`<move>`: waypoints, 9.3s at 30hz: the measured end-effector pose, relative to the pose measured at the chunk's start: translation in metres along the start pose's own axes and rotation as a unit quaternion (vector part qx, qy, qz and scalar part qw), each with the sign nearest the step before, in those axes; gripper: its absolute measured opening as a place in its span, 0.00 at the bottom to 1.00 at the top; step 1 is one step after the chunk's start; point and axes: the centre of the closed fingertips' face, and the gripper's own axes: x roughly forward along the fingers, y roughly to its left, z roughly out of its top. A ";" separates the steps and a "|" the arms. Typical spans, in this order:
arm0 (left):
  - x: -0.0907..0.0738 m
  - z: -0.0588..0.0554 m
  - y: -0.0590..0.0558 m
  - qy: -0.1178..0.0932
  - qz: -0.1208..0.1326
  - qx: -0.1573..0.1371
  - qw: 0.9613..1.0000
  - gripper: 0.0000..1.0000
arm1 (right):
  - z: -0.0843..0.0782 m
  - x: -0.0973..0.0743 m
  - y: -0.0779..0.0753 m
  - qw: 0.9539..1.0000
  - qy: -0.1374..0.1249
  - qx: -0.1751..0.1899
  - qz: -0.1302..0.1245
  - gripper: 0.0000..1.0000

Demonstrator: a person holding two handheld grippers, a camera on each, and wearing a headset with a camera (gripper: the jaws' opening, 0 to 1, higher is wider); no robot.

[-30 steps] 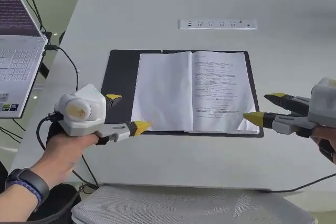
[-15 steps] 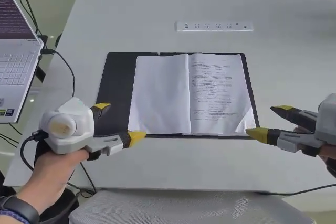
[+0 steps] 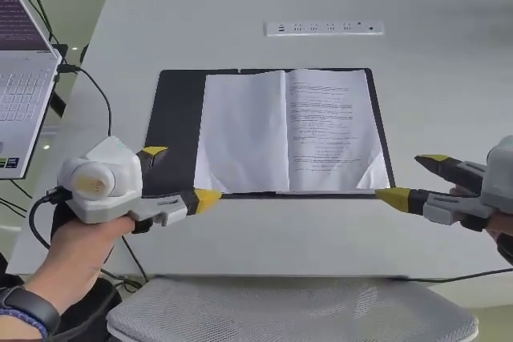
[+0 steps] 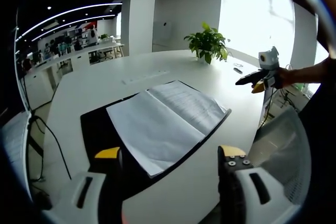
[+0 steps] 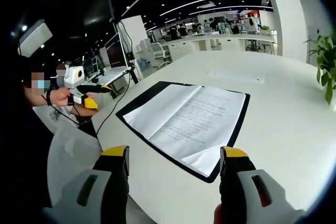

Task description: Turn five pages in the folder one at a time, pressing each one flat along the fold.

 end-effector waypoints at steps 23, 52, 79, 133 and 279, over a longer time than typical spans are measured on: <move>0.048 0.032 -0.025 -0.002 -0.050 0.034 0.998 0.73 | -0.009 -0.011 -0.005 1.000 -0.005 0.017 -0.021 0.69; 0.162 0.071 -0.122 0.003 -0.163 0.097 0.982 0.69 | -0.018 -0.028 0.002 0.999 -0.004 0.018 -0.045 0.68; 0.257 0.024 -0.162 0.064 -0.152 0.100 0.981 0.67 | -0.025 -0.029 -0.006 0.998 -0.008 0.044 -0.054 0.64; 0.258 0.009 -0.182 0.054 -0.125 0.166 0.977 0.41 | -0.034 -0.014 -0.019 0.997 -0.013 0.070 -0.033 0.56; 0.174 0.035 -0.098 0.026 -0.104 0.067 0.992 0.63 | 0.014 0.070 -0.076 0.973 -0.052 0.225 -0.015 0.00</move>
